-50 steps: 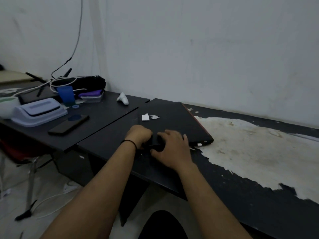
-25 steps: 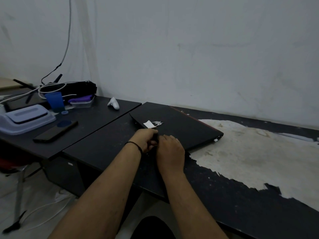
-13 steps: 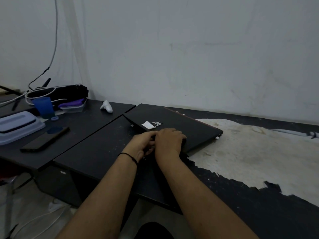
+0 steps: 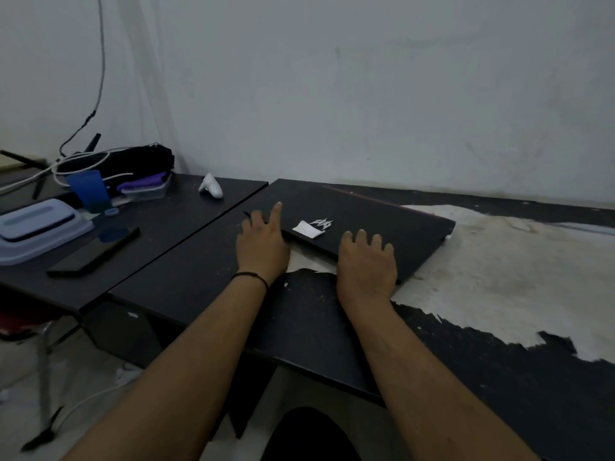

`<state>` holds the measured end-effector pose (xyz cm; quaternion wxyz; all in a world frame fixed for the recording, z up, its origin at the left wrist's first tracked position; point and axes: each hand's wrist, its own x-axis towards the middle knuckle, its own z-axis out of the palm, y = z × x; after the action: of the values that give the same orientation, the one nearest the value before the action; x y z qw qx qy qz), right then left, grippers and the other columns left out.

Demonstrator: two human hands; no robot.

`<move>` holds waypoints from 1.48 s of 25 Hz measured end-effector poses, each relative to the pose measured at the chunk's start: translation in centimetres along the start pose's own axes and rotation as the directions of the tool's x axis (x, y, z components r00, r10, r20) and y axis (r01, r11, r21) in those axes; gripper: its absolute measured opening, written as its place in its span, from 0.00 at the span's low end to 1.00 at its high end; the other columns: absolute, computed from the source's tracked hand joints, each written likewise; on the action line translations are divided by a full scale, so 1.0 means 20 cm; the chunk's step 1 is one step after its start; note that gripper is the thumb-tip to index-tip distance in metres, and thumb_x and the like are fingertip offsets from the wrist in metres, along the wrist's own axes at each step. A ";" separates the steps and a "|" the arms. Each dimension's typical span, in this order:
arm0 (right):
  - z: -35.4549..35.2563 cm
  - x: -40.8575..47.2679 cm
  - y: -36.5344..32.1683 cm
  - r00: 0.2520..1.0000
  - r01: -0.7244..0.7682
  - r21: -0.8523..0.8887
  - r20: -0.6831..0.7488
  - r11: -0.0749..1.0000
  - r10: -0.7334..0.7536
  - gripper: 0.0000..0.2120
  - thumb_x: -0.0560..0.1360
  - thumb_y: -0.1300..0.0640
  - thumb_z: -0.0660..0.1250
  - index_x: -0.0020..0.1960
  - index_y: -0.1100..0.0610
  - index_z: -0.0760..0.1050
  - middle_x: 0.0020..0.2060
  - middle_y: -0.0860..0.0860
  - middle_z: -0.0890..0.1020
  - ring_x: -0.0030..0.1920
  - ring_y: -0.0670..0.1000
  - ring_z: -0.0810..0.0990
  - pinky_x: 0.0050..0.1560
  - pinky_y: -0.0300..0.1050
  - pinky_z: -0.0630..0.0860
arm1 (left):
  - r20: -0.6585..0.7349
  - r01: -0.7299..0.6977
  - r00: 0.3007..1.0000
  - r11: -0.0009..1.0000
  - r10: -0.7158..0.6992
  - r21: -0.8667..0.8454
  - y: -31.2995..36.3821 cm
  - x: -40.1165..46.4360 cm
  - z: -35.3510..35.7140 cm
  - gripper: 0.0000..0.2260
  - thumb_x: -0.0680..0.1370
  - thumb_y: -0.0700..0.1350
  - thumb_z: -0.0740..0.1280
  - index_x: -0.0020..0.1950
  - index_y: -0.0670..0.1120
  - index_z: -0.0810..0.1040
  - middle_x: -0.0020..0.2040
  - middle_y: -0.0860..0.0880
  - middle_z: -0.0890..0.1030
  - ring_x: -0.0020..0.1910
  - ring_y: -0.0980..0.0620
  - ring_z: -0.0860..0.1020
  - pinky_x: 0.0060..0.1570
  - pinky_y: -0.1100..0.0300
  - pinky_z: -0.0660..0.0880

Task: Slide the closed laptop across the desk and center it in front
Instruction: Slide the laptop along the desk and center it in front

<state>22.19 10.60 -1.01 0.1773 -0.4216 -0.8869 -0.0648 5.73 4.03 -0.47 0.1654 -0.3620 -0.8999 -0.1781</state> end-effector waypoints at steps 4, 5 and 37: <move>0.00 -0.02 0.01 0.998 0.016 0.022 -0.065 1.000 -0.015 0.25 0.81 0.61 0.61 0.77 0.59 0.61 0.75 0.60 0.67 0.73 0.64 0.66 0.72 0.61 0.64 | 0.020 -0.153 0.988 0.961 0.152 0.229 -0.04 0.18 0.05 0.33 0.78 0.47 0.67 0.81 0.54 0.57 0.73 0.41 0.67 0.67 0.39 0.69 0.62 0.46 0.71; 0.00 -0.02 0.01 0.997 0.012 0.028 -0.079 1.000 -0.010 0.25 0.81 0.61 0.61 0.77 0.59 0.61 0.75 0.59 0.67 0.74 0.63 0.66 0.72 0.61 0.63 | 0.017 -0.187 0.982 0.949 0.189 0.254 -0.06 0.22 0.06 0.32 0.78 0.47 0.66 0.80 0.54 0.59 0.73 0.42 0.68 0.67 0.40 0.69 0.63 0.47 0.70; -0.35 -0.69 0.89 0.986 -0.080 -0.113 -0.156 0.990 0.061 0.33 0.70 0.62 0.70 0.74 0.46 0.70 0.71 0.50 0.75 0.69 0.60 0.75 0.68 0.57 0.70 | -0.221 -0.569 0.804 0.822 0.552 -0.019 0.49 -0.66 -0.18 0.27 0.62 0.52 0.79 0.61 0.52 0.85 0.54 0.48 0.86 0.49 0.45 0.83 0.46 0.52 0.76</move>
<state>45.85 10.08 -0.30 0.2212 -0.4564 -0.8498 -0.1433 22.37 1.26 -1.07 0.2873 -0.5979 -0.7224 -0.1953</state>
